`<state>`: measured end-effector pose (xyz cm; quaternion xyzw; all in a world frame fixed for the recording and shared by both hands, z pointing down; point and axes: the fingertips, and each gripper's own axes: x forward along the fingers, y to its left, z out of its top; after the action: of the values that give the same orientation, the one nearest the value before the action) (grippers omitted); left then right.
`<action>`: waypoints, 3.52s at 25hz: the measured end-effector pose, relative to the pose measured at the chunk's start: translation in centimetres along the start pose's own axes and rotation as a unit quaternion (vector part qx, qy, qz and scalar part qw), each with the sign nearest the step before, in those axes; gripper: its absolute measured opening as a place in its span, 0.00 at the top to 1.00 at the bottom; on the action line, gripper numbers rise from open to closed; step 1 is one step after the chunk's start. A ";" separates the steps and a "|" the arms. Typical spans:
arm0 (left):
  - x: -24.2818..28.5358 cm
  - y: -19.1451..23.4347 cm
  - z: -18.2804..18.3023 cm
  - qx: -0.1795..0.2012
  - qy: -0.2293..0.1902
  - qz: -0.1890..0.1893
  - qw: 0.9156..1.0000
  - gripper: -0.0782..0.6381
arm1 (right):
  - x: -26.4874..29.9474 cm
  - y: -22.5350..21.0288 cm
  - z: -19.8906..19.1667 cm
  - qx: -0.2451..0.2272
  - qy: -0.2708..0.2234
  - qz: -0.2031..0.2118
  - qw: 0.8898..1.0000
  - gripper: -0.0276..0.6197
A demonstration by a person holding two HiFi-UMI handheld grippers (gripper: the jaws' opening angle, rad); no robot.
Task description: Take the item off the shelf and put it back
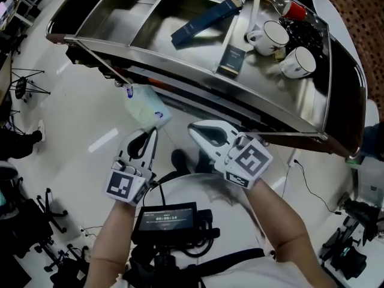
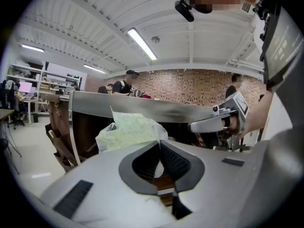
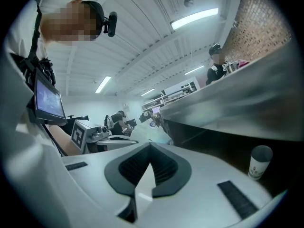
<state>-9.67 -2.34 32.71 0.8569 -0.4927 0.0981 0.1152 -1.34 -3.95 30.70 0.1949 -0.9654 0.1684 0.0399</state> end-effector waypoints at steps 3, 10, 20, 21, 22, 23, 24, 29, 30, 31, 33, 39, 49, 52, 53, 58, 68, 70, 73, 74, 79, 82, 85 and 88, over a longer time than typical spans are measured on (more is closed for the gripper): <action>1.1 0.5 -1.7 0.005 0.013 0.007 1.000 0.88 | 0.6 -0.7 -1.3 0.006 0.013 -0.002 1.000 0.95; 3.3 0.6 -5.7 0.012 0.047 0.007 0.999 0.88 | 1.7 -2.0 -4.8 0.026 0.048 -0.002 0.998 0.95; 7.3 2.1 -8.7 0.003 0.045 0.021 0.999 0.88 | 1.6 -4.1 -9.7 0.058 0.101 -0.009 0.993 0.95; 7.5 2.2 -8.9 0.003 0.043 0.022 0.999 0.88 | 1.5 -4.2 -9.9 0.059 0.105 -0.010 0.993 0.95; 7.7 2.3 -9.1 0.005 0.041 0.024 0.999 0.88 | 1.4 -4.4 -10.2 0.060 0.109 -0.011 0.992 0.95; 7.9 2.3 -9.3 0.006 0.040 0.026 0.999 0.88 | 1.3 -4.5 -10.3 0.061 0.112 -0.011 0.992 0.95; 8.1 2.4 -9.4 0.010 0.040 0.029 0.999 0.88 | 1.3 -4.6 -10.4 0.061 0.114 -0.013 0.991 0.95; 10.3 3.1 -9.8 0.042 0.035 0.044 0.998 0.88 | 0.8 -4.9 -11.1 0.066 0.120 -0.018 0.990 0.95; 11.0 3.4 -9.7 0.050 0.031 0.046 0.997 0.88 | 0.8 -5.0 -11.3 0.068 0.122 -0.019 0.990 0.95; 11.9 3.7 -9.4 0.058 0.026 0.048 0.997 0.88 | 0.8 -5.1 -11.5 0.070 0.124 -0.020 0.990 0.95; 13.6 4.4 -8.7 0.068 0.012 0.052 0.996 0.88 | 0.7 -5.2 -11.9 0.075 0.127 -0.023 0.989 0.95; 19.3 6.0 -7.4 0.129 0.000 0.036 0.991 0.88 | -0.4 -5.4 -12.8 0.089 0.129 -0.039 0.987 0.95; 24.2 6.9 -9.1 0.116 0.033 0.024 0.992 0.87 | -2.3 -6.7 -13.3 0.096 0.126 -0.070 0.985 0.95; 24.7 7.2 -9.9 0.103 0.053 0.026 0.993 0.85 | -2.4 -6.7 -13.4 0.098 0.123 -0.068 0.985 0.95; 24.8 6.9 -9.9 0.101 0.056 0.026 0.993 0.83 | -2.7 -6.8 -13.2 0.099 0.121 -0.068 0.985 0.95; 25.3 5.5 -8.5 0.103 0.046 0.025 0.993 0.78 | -4.2 -7.6 -12.4 0.098 0.114 -0.070 0.986 0.95; 22.3 6.4 -9.5 0.115 0.057 0.029 0.991 0.77 | -2.6 -7.5 -12.1 0.097 0.100 -0.069 0.988 0.95; 21.3 6.1 -9.8 0.113 0.060 0.024 0.992 0.77 | -2.2 -7.6 -12.0 0.097 0.095 -0.069 0.988 0.95; 19.6 6.0 -10.5 0.105 0.063 0.015 0.992 0.78 | -1.0 -7.9 -12.0 0.097 0.085 -0.067 0.989 0.95; 18.9 6.0 -10.5 0.103 0.062 0.013 0.993 0.81 | -0.6 -7.8 -12.0 0.096 0.082 -0.065 0.990 0.95; 15.6 5.4 -9.4 0.108 0.045 0.003 0.993 0.89 | 0.5 -6.9 -11.4 0.086 0.071 -0.061 0.992 0.95; 14.0 4.5 -8.3 0.102 0.038 -0.007 0.994 0.89 | 0.6 -7.1 -10.7 0.080 0.060 -0.063 0.993 0.95; 12.1 2.9 -6.9 0.077 0.029 -0.022 0.996 0.89 | 0.5 -7.2 -9.8 0.073 0.049 -0.066 0.994 0.95; 9.8 1.4 -5.4 0.067 0.024 -0.041 0.997 0.89 | 0.6 -6.4 -8.2 0.061 0.036 -0.060 0.996 0.95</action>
<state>-6.35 -9.49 40.81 0.8796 -0.4467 0.1466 0.0730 0.73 -6.90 40.45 0.2479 -0.9381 0.2308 0.0729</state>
